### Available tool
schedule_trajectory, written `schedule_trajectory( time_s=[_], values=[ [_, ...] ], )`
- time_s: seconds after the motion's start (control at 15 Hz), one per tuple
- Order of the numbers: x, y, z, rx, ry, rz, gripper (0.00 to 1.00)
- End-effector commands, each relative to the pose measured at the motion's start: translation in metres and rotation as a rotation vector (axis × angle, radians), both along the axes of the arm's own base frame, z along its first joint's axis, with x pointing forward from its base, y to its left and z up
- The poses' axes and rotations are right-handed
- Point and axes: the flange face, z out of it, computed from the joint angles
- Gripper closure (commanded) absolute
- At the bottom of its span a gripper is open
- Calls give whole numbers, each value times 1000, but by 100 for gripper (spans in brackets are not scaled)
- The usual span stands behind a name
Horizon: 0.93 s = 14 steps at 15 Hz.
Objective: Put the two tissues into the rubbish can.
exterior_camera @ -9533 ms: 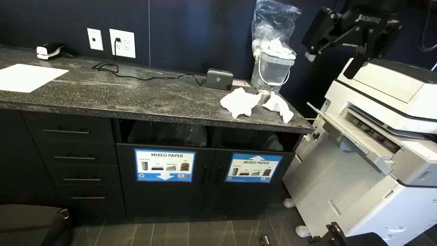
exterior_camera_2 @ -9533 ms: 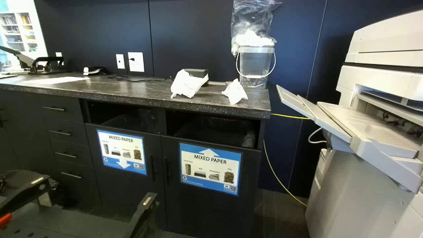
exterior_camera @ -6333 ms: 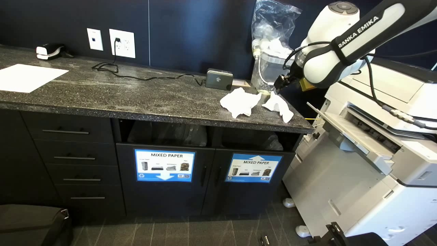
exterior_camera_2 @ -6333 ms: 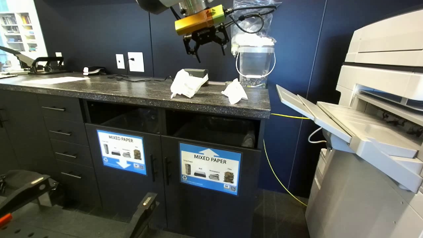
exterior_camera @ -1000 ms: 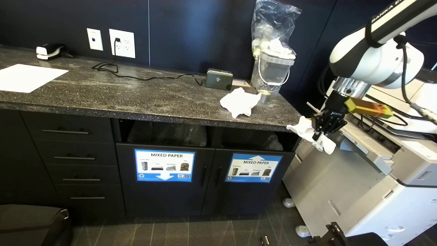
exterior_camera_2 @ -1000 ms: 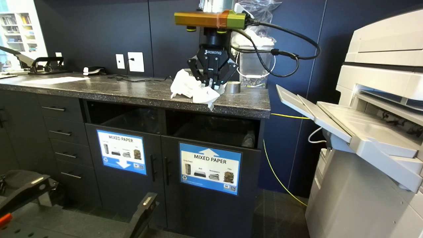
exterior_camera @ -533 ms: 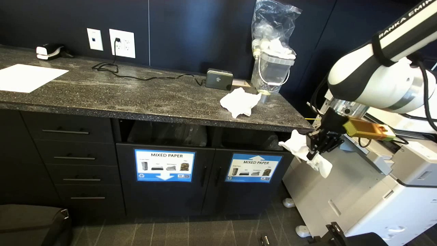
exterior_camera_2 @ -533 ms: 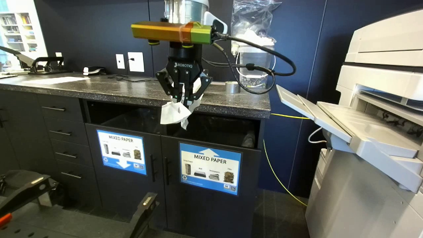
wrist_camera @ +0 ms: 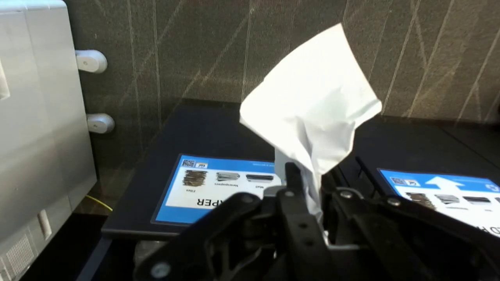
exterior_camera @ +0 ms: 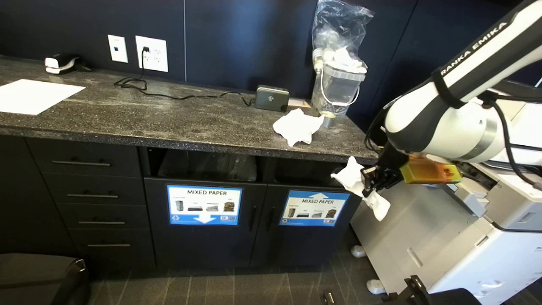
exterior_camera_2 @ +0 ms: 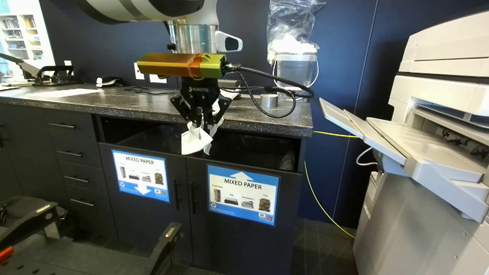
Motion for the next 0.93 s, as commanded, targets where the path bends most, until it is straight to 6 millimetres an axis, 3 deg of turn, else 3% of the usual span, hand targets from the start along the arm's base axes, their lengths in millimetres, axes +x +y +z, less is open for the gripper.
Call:
schedule_trajectory(
  time_s=[0.0,0.6,0.87],
  values=[
    [9,17,-16,-9,-87,-19,88],
    [14,43,-49,-4,-241,-46,92],
    [12,57,-64,24,-298,-55,89]
  ],
)
